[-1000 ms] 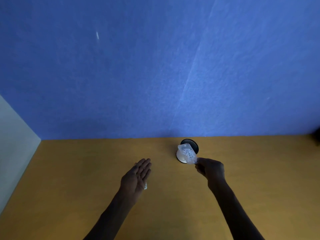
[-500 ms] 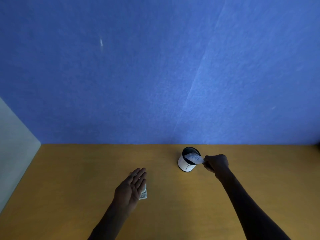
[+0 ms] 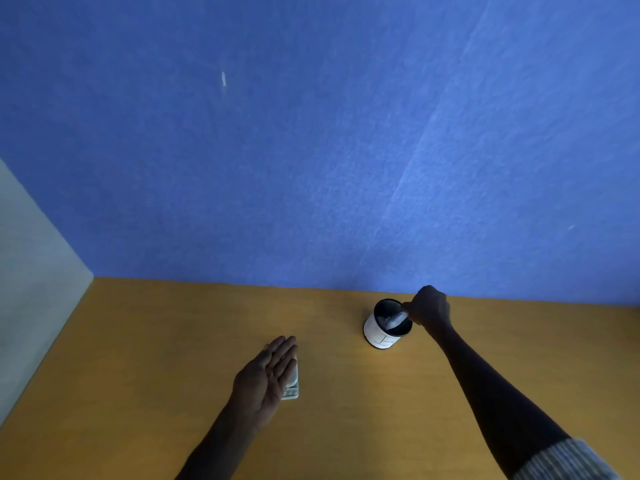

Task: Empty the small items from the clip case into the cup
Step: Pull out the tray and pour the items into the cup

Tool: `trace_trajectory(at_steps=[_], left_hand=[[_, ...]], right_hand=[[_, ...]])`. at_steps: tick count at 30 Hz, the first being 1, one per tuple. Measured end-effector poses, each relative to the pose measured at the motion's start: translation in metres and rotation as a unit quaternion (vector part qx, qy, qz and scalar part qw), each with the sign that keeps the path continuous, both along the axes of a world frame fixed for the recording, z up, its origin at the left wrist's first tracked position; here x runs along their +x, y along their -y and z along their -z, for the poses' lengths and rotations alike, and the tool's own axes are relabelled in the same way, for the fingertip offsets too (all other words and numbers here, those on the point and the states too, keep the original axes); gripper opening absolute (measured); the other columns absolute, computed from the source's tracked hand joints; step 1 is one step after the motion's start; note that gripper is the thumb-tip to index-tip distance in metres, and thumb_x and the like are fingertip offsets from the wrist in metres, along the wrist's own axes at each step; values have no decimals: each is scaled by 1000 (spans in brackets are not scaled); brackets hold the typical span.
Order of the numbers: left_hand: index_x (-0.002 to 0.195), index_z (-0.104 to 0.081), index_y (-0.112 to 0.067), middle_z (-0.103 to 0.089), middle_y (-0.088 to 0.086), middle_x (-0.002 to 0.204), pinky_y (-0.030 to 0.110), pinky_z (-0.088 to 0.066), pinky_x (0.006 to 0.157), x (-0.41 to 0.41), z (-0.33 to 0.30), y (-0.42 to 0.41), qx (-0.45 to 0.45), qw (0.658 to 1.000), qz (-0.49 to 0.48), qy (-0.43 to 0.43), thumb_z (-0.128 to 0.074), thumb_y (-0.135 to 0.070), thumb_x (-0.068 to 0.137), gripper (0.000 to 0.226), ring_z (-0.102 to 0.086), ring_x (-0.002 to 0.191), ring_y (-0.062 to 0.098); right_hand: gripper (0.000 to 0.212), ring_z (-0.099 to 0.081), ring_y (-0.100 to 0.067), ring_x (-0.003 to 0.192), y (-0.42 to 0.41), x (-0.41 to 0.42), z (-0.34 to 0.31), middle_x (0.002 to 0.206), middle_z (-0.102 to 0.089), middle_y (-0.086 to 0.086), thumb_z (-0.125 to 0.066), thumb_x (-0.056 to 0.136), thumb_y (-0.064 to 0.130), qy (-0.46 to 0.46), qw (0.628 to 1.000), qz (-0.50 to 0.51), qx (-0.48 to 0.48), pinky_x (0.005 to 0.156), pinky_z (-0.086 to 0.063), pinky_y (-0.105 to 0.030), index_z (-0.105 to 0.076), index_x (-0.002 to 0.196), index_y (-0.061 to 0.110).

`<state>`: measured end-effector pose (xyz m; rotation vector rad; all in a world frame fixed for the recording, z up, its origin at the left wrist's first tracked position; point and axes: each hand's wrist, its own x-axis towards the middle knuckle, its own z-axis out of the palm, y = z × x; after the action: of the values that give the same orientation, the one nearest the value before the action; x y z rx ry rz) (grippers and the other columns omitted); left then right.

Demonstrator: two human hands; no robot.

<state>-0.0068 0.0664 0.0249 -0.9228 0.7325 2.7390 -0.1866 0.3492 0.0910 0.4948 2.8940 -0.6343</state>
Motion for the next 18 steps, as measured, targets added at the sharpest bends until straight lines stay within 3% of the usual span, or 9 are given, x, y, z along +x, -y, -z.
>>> trace_trajectory(at_steps=[6,13,18], left_hand=[[135,-48,1,-63,14,129,34,-46,92,-2,0,0,7,1000,1,-1,-35,-18,104,39,-58,118,24],[134,-48,1,-63,14,129,34,-46,92,-1,1,-1,10,1000,5,-2,-34,-19,104,39,-60,116,22],[134,-49,1,-62,15,129,35,-44,94,-1,1,-2,13,1000,4,2,-35,-18,104,38,-59,116,23]], right_hand=[[36,-57,-21,57,7,-2,-2,56,-54,-4,-79,77,15,-4,997,-44,71,45,-39,-25,-47,63,8],[12,-58,-21,65,9,0,1,81,-69,-13,-67,88,11,-13,987,-74,142,53,-42,-28,-58,84,4],[9,-67,-24,72,14,0,3,85,-72,-15,-65,89,10,-15,983,-88,162,54,-43,-28,-60,87,2]])
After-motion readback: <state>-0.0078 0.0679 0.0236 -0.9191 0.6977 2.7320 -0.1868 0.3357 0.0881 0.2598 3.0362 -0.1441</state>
